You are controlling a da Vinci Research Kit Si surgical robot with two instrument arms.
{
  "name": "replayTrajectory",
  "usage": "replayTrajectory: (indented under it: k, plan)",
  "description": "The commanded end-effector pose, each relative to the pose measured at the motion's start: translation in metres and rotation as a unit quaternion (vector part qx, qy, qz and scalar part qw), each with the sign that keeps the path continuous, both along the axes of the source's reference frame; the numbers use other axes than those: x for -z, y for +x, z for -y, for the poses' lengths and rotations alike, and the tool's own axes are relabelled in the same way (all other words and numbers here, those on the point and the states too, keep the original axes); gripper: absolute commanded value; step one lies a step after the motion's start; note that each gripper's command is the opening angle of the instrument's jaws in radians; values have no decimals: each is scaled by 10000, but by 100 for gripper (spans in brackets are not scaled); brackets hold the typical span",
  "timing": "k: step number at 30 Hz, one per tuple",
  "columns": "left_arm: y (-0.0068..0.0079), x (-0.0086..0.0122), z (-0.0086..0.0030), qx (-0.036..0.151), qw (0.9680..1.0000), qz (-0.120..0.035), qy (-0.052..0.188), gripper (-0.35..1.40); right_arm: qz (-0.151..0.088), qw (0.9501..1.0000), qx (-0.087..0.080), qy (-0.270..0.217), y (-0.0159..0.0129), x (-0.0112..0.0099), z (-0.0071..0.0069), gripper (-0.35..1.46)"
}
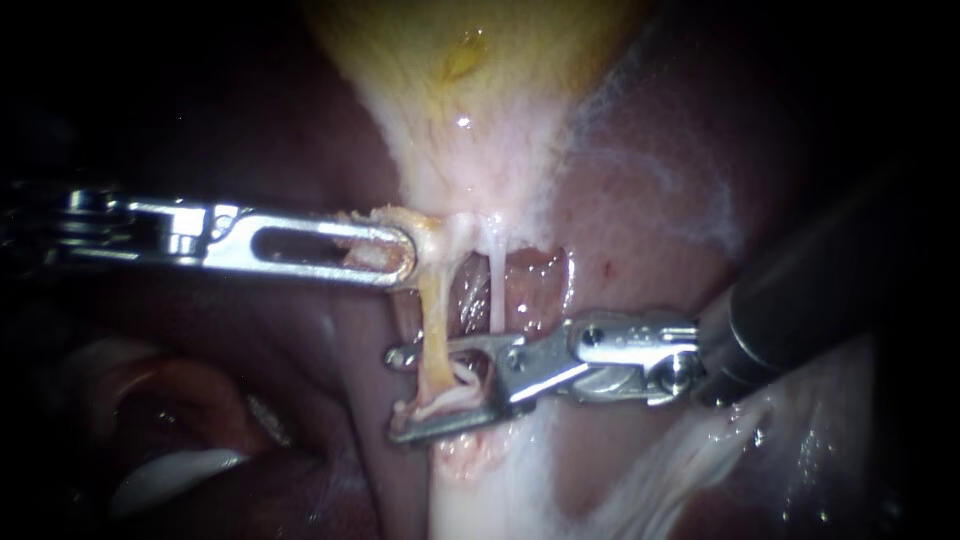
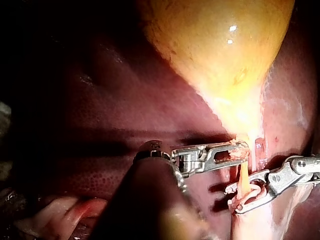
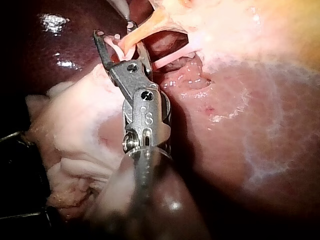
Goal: Clipping second clip left tube
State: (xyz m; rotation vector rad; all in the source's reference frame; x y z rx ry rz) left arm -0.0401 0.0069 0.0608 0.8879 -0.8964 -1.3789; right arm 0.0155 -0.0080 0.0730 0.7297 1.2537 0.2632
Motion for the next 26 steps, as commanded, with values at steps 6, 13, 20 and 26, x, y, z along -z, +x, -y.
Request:
replayTrajectory:
  k: [6, 13, 20, 26]
  plan:
    - [0, -1, 0, -3, 10000, 4, -1, -35, 161, 9987, -117, 467, -3, 2, -3, -35]
    - [1, -3, -1, -6, 10000, 5, -3, -35, 345, 9961, -167, 790, -6, -2, -1, -35]
    - [1, -4, -1, -6, 10000, 6, -3, -35, 366, 9962, -140, 782, -8, -5, -1, -35]
    - [1, -4, -2, -8, 10000, 7, -3, -35, 365, 9962, -138, 783, -9, -6, -1, -35]
